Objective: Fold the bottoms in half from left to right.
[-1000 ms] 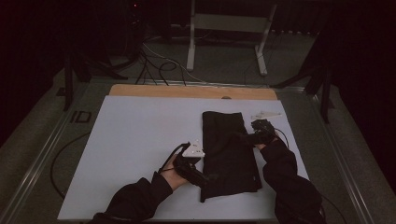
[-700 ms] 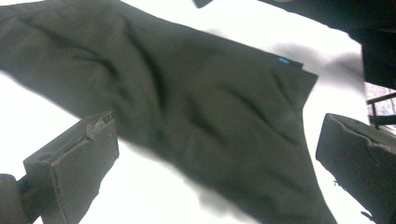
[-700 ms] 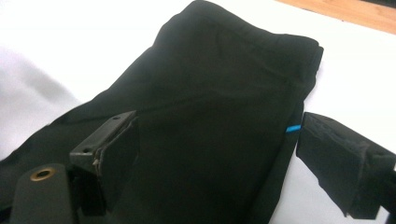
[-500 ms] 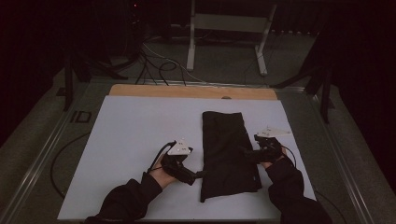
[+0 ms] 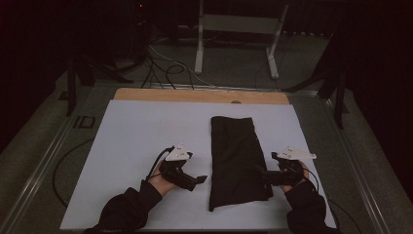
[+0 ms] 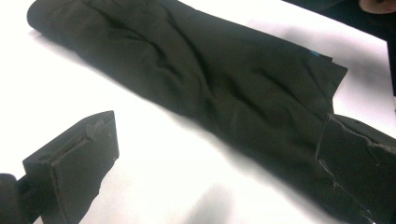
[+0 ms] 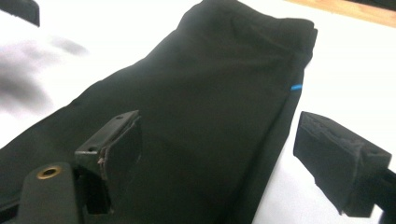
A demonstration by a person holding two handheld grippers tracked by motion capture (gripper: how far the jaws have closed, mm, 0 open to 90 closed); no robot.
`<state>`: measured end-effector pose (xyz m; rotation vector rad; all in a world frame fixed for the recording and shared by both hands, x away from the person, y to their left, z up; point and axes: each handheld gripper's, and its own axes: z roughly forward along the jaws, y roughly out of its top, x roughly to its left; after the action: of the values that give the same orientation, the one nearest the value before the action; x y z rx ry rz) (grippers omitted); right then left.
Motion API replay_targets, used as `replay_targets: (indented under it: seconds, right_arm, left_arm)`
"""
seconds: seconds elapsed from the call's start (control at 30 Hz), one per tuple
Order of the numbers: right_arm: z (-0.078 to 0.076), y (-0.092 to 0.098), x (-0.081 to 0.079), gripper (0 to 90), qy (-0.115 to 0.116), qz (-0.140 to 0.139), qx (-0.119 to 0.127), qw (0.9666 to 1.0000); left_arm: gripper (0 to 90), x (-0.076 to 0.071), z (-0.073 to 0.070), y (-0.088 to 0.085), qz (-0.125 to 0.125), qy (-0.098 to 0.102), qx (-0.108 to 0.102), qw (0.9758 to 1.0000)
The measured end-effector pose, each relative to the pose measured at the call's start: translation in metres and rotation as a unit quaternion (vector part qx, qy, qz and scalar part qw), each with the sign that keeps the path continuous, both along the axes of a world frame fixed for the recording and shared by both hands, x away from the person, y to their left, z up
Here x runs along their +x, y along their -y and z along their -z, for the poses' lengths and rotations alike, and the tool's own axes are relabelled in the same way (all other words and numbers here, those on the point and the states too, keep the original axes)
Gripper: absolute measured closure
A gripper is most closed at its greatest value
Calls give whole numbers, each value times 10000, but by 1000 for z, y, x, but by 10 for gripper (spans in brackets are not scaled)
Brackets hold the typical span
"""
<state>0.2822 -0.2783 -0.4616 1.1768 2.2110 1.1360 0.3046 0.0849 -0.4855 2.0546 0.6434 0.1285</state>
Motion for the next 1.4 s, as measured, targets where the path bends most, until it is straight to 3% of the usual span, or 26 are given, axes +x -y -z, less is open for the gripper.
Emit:
replay_targets:
  seconds: [0.17, 0.23, 0.33, 0.37, 0.4, 0.5, 0.53, 0.57, 0.6, 0.7, 0.73, 0.8, 0.83, 0.93, 1.13, 1.37, 1.4]
  right_arm:
    - [4, 9, -15, 139, -186, 45, 21, 9998]
    - [7, 10, -19, 143, -254, 125, 141, 9995]
    - [9, 9, -22, 144, -324, 118, 89, 9994]
    - [12, 8, -24, 173, -321, 130, 2, 9994]
    - [24, 9, -28, 375, -541, 83, -112, 9984]
    - [30, 9, -26, 453, -703, 55, -223, 9973]
    - [34, 9, -22, 513, -892, 59, -214, 9958]
    - [34, 9, -22, 513, -892, 59, -214, 9958]
    - [37, 8, -20, 593, -959, 36, -265, 9950]
    - [39, 6, -17, 645, -1066, 27, -332, 9938]
    - [41, 5, -15, 729, -1147, 33, -342, 9928]
    - [41, 3, -15, 770, -1149, 34, -375, 9927]
    - [39, 2, -16, 885, -1158, 11, -333, 9927]
    - [35, 2, -17, 890, -1104, 9, -342, 9933]
    - [17, 5, -24, 896, -808, 178, -109, 9965]
    - [16, 14, -23, 896, -874, 343, -67, 9956]
    - [18, 16, -22, 896, -948, 489, -158, 9942]
  left_arm:
    - [0, -1, 0, -11, -80, 26, 4, 10000]
    - [0, -2, -1, -12, -113, 23, -21, 9999]
    - [0, -2, -1, -15, -141, 38, -34, 9999]
    - [0, -2, -1, -18, -164, 44, -79, 9998]
    - [0, -3, 0, -18, -160, 42, -64, 9998]
    - [0, -2, 2, -18, -151, 14, -47, 9999]
    - [0, -2, 3, -18, -139, 6, -45, 9999]
    - [0, -2, 3, -17, -135, 12, -30, 9999]
    - [0, -3, 3, -16, -107, 9, -16, 9999]
    - [0, -3, 4, -15, -98, 19, -3, 10000]
    - [0, -3, 4, -15, -88, 9, -20, 10000]
    - [0, -3, 4, -15, -90, 10, -13, 10000]
    - [0, -3, 4, -14, -86, 10, -12, 10000]
    - [0, -3, 4, -15, -93, 18, -7, 10000]
    - [0, -3, 3, -15, -97, 21, -33, 9999]
    - [0, -2, 3, -15, -103, 25, -51, 9999]
    - [0, -2, 3, -15, -98, 31, -46, 9999]
